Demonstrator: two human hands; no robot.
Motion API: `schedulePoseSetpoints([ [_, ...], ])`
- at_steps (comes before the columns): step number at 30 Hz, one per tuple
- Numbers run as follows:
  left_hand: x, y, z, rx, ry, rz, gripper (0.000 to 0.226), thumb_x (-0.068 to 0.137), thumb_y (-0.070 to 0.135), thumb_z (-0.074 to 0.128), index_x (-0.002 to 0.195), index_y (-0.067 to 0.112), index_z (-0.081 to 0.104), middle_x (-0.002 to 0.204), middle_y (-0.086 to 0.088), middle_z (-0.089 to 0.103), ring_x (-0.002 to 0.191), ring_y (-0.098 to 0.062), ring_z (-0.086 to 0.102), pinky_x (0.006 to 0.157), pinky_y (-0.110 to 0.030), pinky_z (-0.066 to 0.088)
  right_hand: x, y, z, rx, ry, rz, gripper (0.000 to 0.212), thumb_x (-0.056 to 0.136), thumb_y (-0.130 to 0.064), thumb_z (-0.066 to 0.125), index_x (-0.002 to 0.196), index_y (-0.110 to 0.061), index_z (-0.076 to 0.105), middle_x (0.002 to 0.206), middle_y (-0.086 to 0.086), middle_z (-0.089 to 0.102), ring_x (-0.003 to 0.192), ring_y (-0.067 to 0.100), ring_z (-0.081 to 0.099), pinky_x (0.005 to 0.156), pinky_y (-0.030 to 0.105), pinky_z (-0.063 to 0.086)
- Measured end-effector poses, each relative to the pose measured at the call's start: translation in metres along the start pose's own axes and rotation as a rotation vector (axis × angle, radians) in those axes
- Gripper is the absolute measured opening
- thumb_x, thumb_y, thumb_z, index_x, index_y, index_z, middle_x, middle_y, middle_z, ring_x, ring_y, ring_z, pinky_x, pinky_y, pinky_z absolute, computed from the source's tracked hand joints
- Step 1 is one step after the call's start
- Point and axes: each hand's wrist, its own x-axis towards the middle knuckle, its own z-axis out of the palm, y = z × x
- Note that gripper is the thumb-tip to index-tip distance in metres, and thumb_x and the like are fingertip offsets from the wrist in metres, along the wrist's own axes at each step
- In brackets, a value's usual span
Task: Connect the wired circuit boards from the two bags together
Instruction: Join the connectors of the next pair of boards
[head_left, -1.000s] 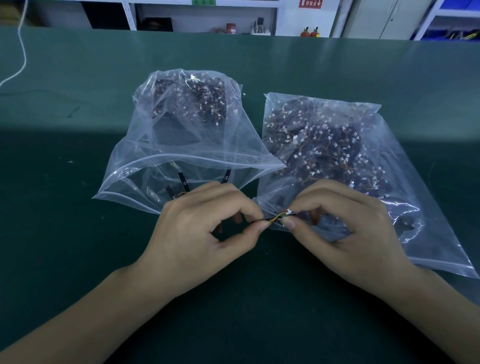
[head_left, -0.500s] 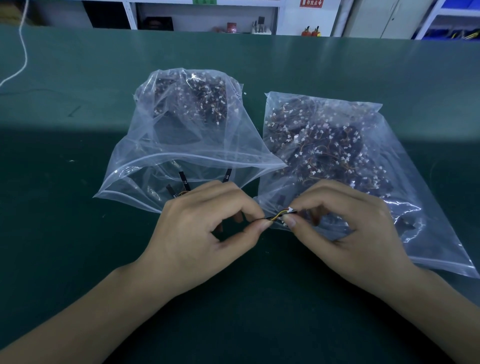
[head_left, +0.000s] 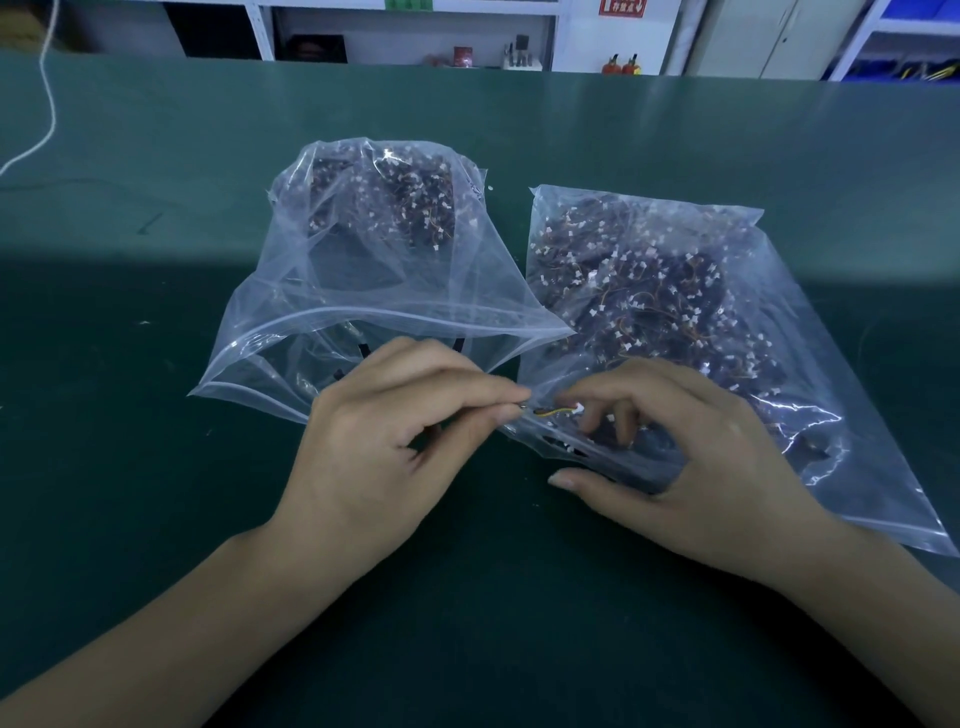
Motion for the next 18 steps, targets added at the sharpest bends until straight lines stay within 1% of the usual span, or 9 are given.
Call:
schedulePoseSetpoints([
  [1,0.000,0.000,0.000,0.005,-0.004,0.002,0.013,0.097,0.013,0.078,0.108,0.015,0.083,0.094,0.005,0.073,0.085,-0.017,0.067,0.074,-0.032,0.053,0.000,0.001,0.000,-0.020,-0.013,-0.005,0.037,0.087,-0.031,0.087,0.120,-0.022,0.073,0.094,-0.014,0.064,0.080,0.010,0.059,0.081,0.032,0.052],
  [3,0.000,0.001,0.000,0.002,-0.021,0.004,0.012,0.099,0.011,0.075,0.108,0.014,0.083,0.095,0.005,0.072,0.087,-0.018,0.067,0.075,-0.032,0.053,0.000,0.004,0.002,-0.050,0.010,-0.005,0.038,0.084,-0.012,0.086,0.119,-0.021,0.074,0.092,-0.013,0.064,0.078,0.011,0.059,0.080,0.032,0.053],
  [4,0.000,0.002,-0.001,-0.005,-0.033,0.005,0.012,0.100,0.011,0.073,0.107,0.013,0.082,0.096,0.005,0.071,0.088,-0.018,0.066,0.075,-0.031,0.053,-0.001,0.005,0.002,-0.046,0.032,0.002,0.038,0.083,-0.005,0.084,0.117,-0.021,0.075,0.092,-0.012,0.065,0.077,0.011,0.060,0.078,0.031,0.053],
  [5,0.000,0.002,-0.001,-0.013,-0.049,0.006,0.011,0.100,0.010,0.072,0.104,0.013,0.082,0.096,0.006,0.070,0.087,-0.018,0.065,0.075,-0.031,0.052,-0.001,0.005,0.002,-0.031,0.052,0.011,0.037,0.084,-0.003,0.081,0.115,-0.021,0.076,0.092,-0.010,0.066,0.077,0.012,0.060,0.076,0.030,0.053],
  [9,-0.001,0.002,0.000,0.027,-0.104,0.023,0.008,0.096,0.011,0.072,0.091,0.013,0.078,0.089,0.009,0.065,0.085,-0.013,0.061,0.075,-0.031,0.050,-0.002,0.005,0.000,0.006,0.105,0.016,0.025,0.090,-0.008,0.075,0.112,-0.020,0.076,0.090,-0.007,0.067,0.075,0.014,0.061,0.072,0.028,0.052],
  [12,0.000,-0.001,0.002,0.122,-0.117,0.067,0.008,0.095,0.012,0.074,0.089,0.014,0.079,0.087,0.008,0.064,0.083,-0.013,0.059,0.074,-0.033,0.050,-0.002,0.004,0.001,0.016,0.132,0.016,0.023,0.090,-0.006,0.075,0.109,-0.018,0.077,0.089,-0.007,0.067,0.074,0.015,0.060,0.071,0.028,0.051],
  [15,0.003,-0.001,0.005,0.257,-0.089,0.135,0.011,0.097,0.014,0.074,0.088,0.017,0.079,0.083,0.008,0.063,0.078,-0.013,0.055,0.066,-0.032,0.049,-0.002,0.005,0.001,0.019,0.138,0.002,0.020,0.092,-0.003,0.078,0.107,-0.015,0.078,0.092,-0.007,0.067,0.075,0.013,0.061,0.072,0.021,0.049],
  [18,0.008,0.004,0.011,0.381,-0.034,0.190,0.018,0.096,0.013,0.074,0.080,0.021,0.077,0.073,0.008,0.057,0.068,-0.014,0.050,0.054,-0.033,0.046,-0.002,0.005,0.002,0.018,0.145,-0.019,0.017,0.094,-0.003,0.077,0.107,-0.013,0.078,0.093,-0.007,0.067,0.077,0.008,0.060,0.075,0.014,0.046],
])
